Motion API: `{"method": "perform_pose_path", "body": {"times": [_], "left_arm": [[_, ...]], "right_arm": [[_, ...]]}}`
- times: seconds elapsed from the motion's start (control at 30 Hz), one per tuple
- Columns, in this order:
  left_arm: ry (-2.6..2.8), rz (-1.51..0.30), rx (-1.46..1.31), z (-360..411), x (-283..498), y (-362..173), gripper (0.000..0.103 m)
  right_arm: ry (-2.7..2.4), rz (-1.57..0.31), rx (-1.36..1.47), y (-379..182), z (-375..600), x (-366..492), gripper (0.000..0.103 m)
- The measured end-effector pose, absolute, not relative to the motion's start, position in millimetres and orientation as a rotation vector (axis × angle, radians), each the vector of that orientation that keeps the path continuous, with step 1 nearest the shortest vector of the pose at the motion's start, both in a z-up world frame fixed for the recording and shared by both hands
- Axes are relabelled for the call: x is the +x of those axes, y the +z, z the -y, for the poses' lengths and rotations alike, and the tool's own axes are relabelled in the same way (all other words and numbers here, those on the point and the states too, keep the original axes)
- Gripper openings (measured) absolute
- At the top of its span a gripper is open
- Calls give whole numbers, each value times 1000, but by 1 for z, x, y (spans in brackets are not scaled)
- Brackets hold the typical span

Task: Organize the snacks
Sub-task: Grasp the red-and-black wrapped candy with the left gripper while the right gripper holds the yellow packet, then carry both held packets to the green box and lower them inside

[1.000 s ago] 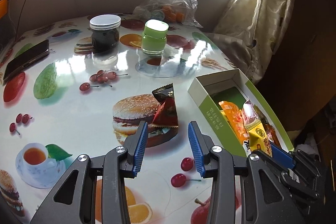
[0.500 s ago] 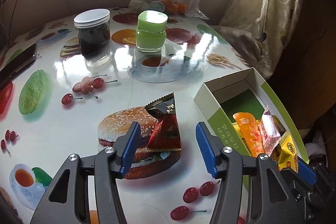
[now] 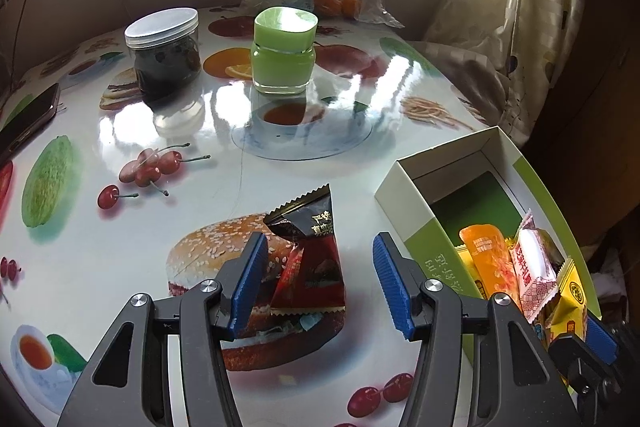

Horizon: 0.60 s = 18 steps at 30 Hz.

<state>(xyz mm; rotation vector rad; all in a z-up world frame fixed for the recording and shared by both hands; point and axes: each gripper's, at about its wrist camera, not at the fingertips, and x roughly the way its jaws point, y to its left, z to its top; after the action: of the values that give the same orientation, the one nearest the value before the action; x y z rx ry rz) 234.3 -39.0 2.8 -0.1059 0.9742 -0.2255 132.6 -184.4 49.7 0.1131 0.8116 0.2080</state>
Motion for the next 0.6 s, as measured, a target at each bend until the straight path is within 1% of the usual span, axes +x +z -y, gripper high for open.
{"method": "perform_pose_path", "body": {"times": [0.17, 0.2, 0.27, 0.33, 0.37, 0.4, 0.43, 0.6], "left_arm": [[-222, -968, -96, 40, 234, 3, 55], [-219, -968, -91, 40, 234, 3, 54], [-209, -968, -79, 39, 235, 4, 45], [-206, -967, -80, 39, 235, 4, 43], [-204, -967, -78, 39, 235, 4, 40], [-198, -967, -75, 38, 235, 4, 35], [-195, -968, -74, 38, 235, 4, 27], [-195, -967, -78, 36, 235, 3, 26]], "right_arm": [[208, -813, 115, 49, 184, 133, 22], [208, -813, 114, 49, 184, 133, 22], [207, -814, 115, 49, 184, 133, 22], [208, -817, 116, 48, 185, 133, 22], [209, -817, 117, 47, 185, 133, 22], [209, -817, 116, 48, 184, 133, 22], [210, -818, 116, 47, 184, 133, 22], [211, -818, 115, 47, 183, 133, 22]]}}
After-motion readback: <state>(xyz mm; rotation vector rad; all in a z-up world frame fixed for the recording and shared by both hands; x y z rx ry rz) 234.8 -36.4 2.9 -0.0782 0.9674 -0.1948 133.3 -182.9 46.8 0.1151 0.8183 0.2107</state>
